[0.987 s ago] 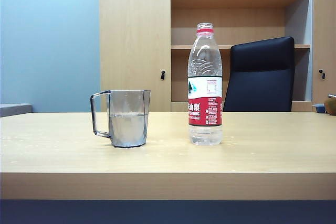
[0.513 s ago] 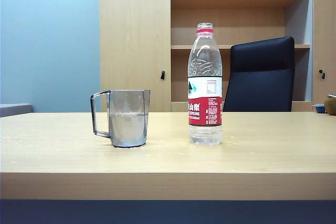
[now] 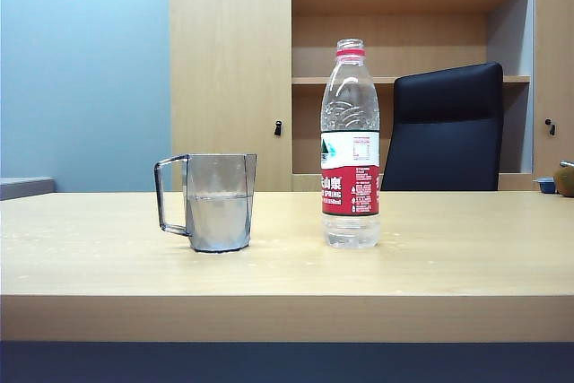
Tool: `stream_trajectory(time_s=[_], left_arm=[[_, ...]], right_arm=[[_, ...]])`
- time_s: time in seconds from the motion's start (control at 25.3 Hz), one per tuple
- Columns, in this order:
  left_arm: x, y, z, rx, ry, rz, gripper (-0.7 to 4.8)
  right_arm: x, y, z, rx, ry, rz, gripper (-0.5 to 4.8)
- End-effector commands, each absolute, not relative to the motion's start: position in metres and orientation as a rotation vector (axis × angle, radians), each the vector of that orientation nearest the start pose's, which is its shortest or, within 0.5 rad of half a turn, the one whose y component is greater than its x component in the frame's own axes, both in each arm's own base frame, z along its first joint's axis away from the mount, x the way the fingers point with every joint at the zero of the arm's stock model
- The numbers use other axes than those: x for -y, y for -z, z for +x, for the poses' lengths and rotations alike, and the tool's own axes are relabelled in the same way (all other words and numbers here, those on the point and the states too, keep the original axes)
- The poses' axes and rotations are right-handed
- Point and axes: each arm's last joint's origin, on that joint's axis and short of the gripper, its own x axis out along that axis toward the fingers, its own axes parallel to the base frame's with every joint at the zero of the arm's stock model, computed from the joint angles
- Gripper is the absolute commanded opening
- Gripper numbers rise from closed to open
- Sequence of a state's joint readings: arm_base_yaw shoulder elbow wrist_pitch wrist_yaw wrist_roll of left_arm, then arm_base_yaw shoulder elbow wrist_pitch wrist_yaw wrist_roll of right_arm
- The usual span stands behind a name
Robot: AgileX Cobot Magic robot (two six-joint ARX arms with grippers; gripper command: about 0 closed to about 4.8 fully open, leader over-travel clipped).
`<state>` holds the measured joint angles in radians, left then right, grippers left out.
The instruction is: Pick up the mineral water bottle on the table and pour water into the mug until it's half full.
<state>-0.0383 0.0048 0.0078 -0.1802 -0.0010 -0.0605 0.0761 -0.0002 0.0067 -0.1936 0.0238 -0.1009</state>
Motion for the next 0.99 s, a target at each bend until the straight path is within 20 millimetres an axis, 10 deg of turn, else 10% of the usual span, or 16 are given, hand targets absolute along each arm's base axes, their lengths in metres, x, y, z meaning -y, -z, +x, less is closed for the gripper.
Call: stream_trajectory(time_s=[0.04,0.99], left_arm=[[0.0037,-0.1484,0.0958,-0.183,0.034,-0.056,-0.04],[0.0037,-0.1484,0.0958,-0.183,0.034,-0.056,-0.04]], right_arm=[[-0.0066,-0.1465,0.0957,-0.176,-0.062,-0.106,-0.07],[-0.0067,-0.1529,0.0966,-0.109,-0.058,-0.102,-0.07]])
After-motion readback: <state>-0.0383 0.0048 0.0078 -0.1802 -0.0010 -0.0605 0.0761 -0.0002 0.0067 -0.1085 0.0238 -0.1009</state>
